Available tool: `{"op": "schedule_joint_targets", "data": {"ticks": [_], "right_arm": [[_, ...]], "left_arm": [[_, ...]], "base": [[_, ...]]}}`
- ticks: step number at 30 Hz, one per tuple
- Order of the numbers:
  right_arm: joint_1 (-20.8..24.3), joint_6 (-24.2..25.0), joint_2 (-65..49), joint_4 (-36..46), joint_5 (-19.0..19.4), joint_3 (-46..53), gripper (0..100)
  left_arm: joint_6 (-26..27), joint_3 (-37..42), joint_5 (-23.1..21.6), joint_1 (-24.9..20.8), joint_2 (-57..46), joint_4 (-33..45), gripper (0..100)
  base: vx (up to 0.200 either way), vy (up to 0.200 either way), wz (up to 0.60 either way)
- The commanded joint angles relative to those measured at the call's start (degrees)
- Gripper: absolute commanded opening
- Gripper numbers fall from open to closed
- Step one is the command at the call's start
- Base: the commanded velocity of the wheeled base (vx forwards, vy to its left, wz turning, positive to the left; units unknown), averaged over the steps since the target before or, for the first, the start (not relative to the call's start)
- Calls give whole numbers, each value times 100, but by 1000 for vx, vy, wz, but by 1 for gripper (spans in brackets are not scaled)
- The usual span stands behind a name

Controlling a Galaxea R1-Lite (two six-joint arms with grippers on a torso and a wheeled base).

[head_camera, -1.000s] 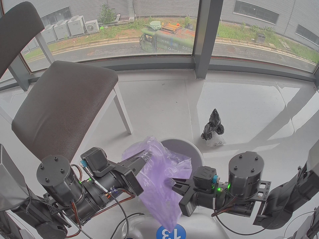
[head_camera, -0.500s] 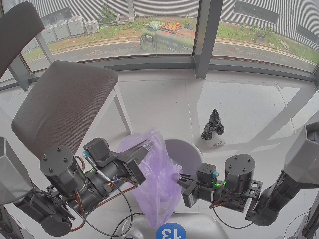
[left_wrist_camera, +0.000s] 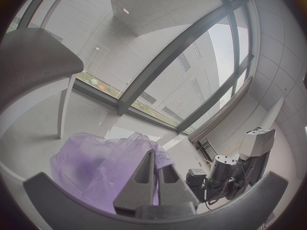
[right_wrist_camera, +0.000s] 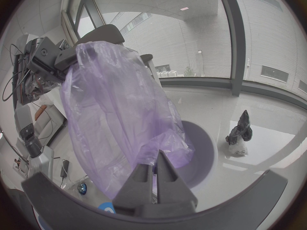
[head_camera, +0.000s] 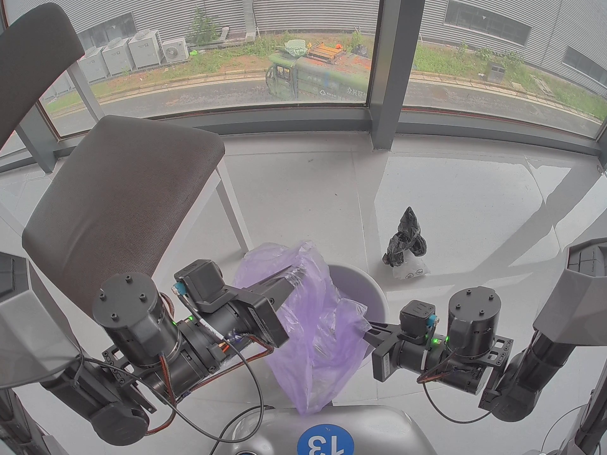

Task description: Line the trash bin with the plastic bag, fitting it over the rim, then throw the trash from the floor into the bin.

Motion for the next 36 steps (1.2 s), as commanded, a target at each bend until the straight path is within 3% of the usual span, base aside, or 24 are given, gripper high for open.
{"op": "schedule_joint_targets", "data": {"ticks": [1,7,14,30,36], "right_arm": [[-174,10,-61,-20,10,187,0],[-297,36,-26,-301,10,565,0],[-332,432,220,-1320,-7,1312,0],[-245,458,-193,-1347,-25,1910,0],[-245,458,-404,-1347,-34,2226,0]], "left_arm": [[-12,-105,-133,-18,121,-102,0],[-144,-290,-283,-44,280,-102,0],[-328,-536,-415,-44,561,-102,0],[-469,-606,-670,-62,886,-102,0],[-882,-659,-1030,-44,974,-102,0]], "base": [[0,0,0],[0,0,0],[0,0,0],[0,0,0],[0,0,0]]}}
